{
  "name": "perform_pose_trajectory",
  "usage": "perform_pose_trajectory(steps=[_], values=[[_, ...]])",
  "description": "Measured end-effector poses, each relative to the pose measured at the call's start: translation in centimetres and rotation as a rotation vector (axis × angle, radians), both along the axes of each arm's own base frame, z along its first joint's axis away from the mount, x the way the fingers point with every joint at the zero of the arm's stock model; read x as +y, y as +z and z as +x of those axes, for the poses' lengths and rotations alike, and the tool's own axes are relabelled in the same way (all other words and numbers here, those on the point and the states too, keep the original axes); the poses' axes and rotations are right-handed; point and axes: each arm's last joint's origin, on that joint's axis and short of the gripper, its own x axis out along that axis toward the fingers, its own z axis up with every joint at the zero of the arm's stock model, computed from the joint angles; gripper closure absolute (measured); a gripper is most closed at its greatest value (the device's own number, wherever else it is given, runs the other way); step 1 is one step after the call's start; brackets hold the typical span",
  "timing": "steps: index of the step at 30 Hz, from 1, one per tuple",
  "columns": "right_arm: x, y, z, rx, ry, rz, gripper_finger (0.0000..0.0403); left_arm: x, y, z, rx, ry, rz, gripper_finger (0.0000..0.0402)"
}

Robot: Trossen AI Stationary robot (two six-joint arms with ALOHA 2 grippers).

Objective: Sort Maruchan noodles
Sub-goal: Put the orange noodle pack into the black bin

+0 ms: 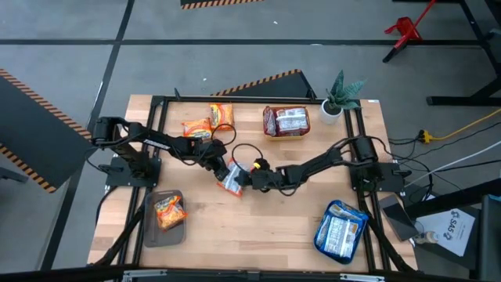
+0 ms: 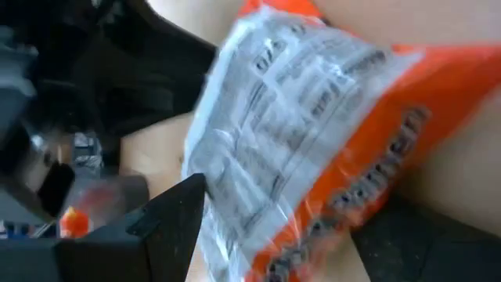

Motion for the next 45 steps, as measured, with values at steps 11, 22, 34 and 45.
perform_pose_trajectory(steps=[11,22,34,45], values=[[-0.8,0.7,1.8,0.006,0.048,-0.115,0.0210,-0.1,0.3,-0.1,-0.018,-0.007,-0.046,0.0274],[-0.6,1.2,2.2,-0.034,0.065,-0.109,0.0312,0.5,5.1,-2.7,-0.124,0.019,-0.234,0.0273],[0.2,6.2,5.5,-0.169,0.279,-0.232,0.0380,0.6,12.8,-7.8,-0.480,0.085,-0.294,0.0273],[3.1,11.9,10.9,-0.254,0.436,-0.370,0.0382,-0.8,17.4,-13.2,-0.804,0.101,-0.311,0.0273]])
